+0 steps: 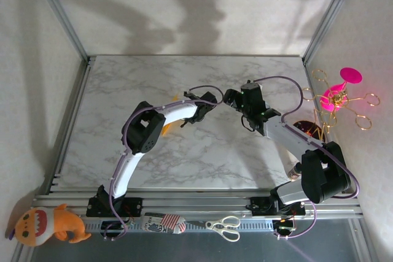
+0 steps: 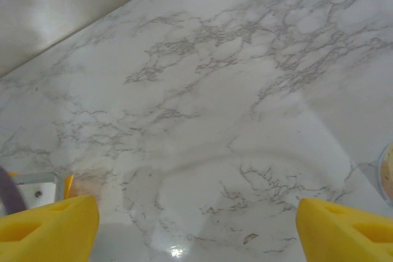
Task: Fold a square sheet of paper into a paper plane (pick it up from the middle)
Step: Turn over the paper at the center of the table.
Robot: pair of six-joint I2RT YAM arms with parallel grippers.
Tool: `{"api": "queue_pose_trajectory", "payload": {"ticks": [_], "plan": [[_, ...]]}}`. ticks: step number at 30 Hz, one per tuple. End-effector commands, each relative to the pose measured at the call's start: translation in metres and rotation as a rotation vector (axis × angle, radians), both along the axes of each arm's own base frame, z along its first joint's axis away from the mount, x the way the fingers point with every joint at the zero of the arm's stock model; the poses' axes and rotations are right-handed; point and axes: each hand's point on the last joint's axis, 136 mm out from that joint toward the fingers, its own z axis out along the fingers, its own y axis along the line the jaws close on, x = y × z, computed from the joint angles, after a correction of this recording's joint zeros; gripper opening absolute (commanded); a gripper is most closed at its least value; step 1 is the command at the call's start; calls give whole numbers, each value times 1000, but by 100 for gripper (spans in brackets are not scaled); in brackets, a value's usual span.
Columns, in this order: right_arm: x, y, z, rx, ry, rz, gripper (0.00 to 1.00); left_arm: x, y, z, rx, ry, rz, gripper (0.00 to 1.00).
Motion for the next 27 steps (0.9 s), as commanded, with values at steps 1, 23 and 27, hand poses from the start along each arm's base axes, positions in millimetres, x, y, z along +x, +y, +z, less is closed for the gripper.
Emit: {"api": "queue_pose_trajectory", "payload": {"ticks": [1,23,27], "plan": [[6,-3,5,24,2,-34,84,-8,-56,24,-317,7,-41,36],[8,25,-25,174,96,98,83,-46,12,29,-927,-47,213,21],[7,36,-34,195,128,139,83,-37,34,12,-866,-69,278,20]]}}
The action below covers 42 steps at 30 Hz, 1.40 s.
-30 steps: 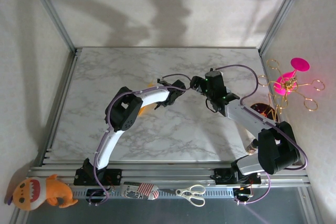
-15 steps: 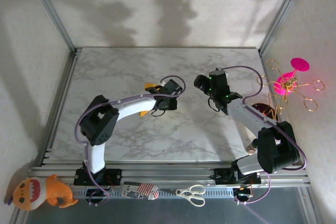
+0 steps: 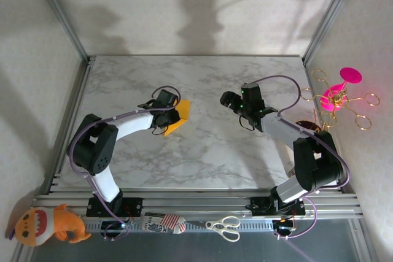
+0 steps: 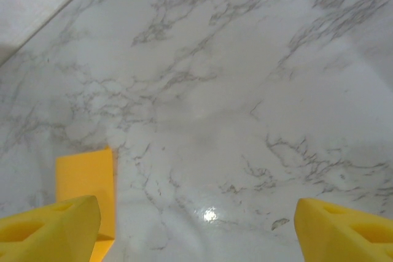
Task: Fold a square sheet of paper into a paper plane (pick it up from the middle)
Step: Fold the wing for the fifth time at the center of the table.
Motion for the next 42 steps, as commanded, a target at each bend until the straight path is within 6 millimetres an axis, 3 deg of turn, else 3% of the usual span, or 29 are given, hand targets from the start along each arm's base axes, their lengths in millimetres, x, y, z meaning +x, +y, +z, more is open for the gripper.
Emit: {"api": "queue_pose_trajectory", "payload": {"ticks": [1,8,18,24,32,42], "plan": [[2,17,1,54,7,54,83,9,12,-13,44,-11,52,20],[0,27,-10,70,43,80,82,15,16,-28,85,9,39,20],[-6,47,-10,107,52,145,82,-18,-18,-53,44,89,-229,15],[-17,62,-20,113,94,169,81,-29,-49,-43,61,60,-374,15],[-38,79,-35,193,197,142,71,-8,-65,9,-50,-46,-297,24],[-56,95,-58,243,310,137,62,-13,-45,-16,-51,17,-168,16]]}}
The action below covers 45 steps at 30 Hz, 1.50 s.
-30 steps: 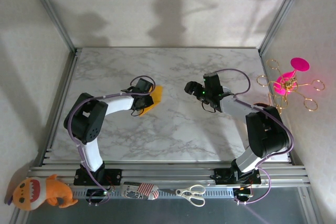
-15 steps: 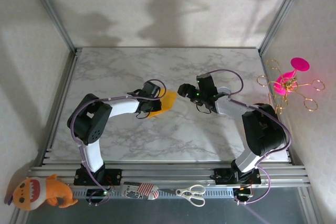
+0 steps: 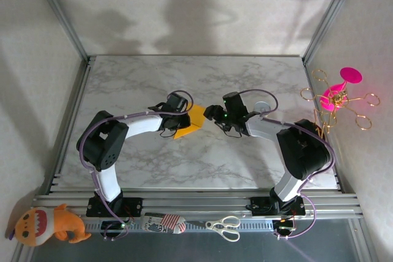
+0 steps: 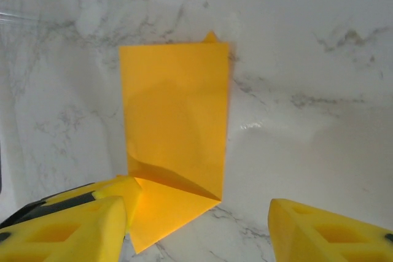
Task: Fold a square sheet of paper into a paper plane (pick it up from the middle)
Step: Fold the wing for the fifth time at the center of the table.
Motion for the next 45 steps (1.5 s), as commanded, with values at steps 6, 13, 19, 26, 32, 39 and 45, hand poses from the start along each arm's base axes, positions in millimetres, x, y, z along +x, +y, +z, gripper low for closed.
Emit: {"api": "queue_pose_trajectory", "payload": {"ticks": [6,13,19,26,32,39,45], "plan": [[-14,23,-15,52,78,48,58,2,10,12,-35,-23,78,16],[-16,30,-21,62,99,62,54,0,19,15,-31,-46,113,16],[-18,38,-25,68,115,84,53,-3,28,-1,4,-11,151,13],[-22,41,-27,97,150,72,50,-9,36,-23,30,50,184,9],[-25,47,-30,129,175,75,46,-15,39,-36,46,91,192,6],[-25,54,-33,136,194,90,43,-18,41,-40,51,103,191,6],[-23,61,-34,150,193,108,40,-18,41,-40,50,103,186,6]]}}
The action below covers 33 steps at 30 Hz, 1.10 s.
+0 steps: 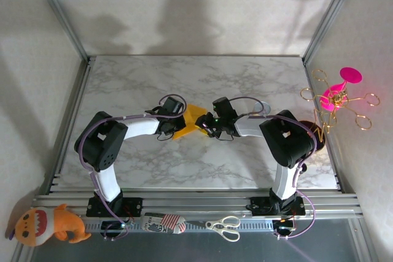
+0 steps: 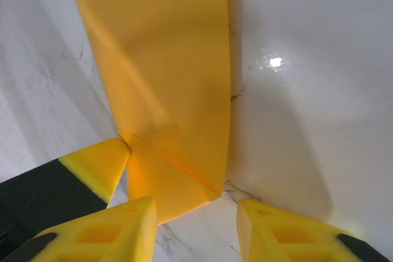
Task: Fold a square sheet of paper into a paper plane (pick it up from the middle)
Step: Fold the wing for the fifth time at the center of the table.
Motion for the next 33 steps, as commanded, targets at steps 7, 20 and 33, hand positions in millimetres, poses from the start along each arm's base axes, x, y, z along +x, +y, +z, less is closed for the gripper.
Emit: {"api": "queue_pose_trajectory", "payload": {"ticks": [7,20,33], "plan": [[6,17,2,43,1,15,37,-13,15,-22,49,73,24,6],[10,29,10,128,-8,17,28,-10,17,-16,46,56,29,7],[15,25,5,97,-12,-4,6,5,12,24,20,-49,-7,18]]}}
